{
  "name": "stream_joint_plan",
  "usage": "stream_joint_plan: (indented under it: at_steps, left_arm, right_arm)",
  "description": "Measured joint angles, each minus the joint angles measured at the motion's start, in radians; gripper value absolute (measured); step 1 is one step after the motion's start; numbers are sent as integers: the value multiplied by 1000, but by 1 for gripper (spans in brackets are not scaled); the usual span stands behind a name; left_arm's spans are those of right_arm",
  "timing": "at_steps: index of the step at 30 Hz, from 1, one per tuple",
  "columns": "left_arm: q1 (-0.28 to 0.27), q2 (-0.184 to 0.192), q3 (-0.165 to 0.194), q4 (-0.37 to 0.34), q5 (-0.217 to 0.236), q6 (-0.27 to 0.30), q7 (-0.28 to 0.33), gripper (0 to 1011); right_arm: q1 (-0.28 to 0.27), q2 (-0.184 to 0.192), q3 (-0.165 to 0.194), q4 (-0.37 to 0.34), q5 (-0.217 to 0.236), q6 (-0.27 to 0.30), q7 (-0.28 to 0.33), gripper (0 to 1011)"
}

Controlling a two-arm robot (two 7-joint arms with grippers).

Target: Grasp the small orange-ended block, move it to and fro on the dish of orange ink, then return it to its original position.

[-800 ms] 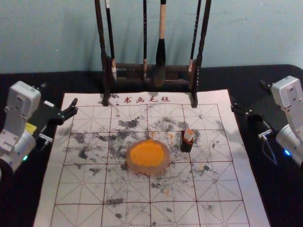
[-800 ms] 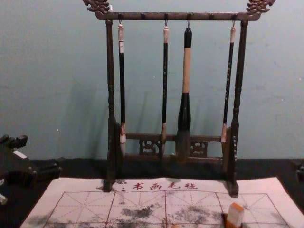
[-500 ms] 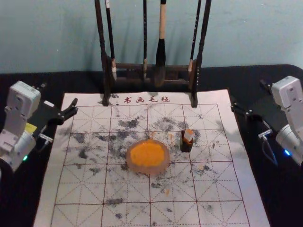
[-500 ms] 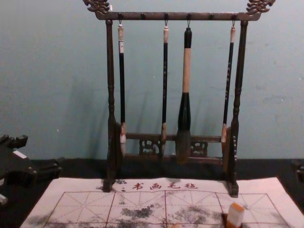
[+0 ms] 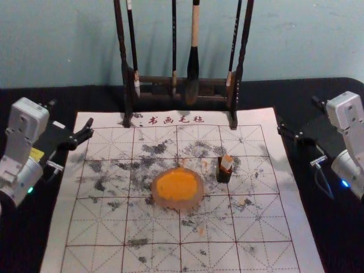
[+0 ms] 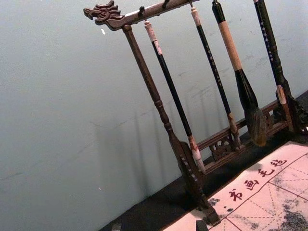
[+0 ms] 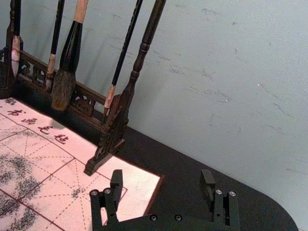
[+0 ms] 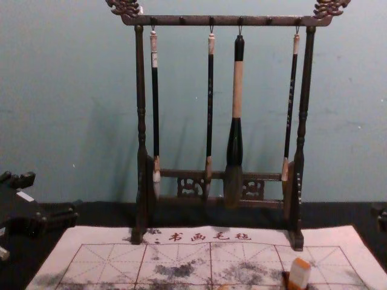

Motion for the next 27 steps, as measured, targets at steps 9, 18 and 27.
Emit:
stream_joint_plan:
  at_steps: [9, 18, 27]
  left_arm:
    - [0, 0, 0, 0, 0, 0, 0, 1001]
    - [0, 0, 0, 0, 0, 0, 0, 1001]
    - [0, 0, 0, 0, 0, 0, 0, 1001]
  right_arm:
    - [0, 0, 0, 0, 0, 0, 0, 1002]
    - [0, 0, 0, 0, 0, 0, 0, 1003]
    - [-4, 0, 4, -2, 3, -3, 8, 1002]
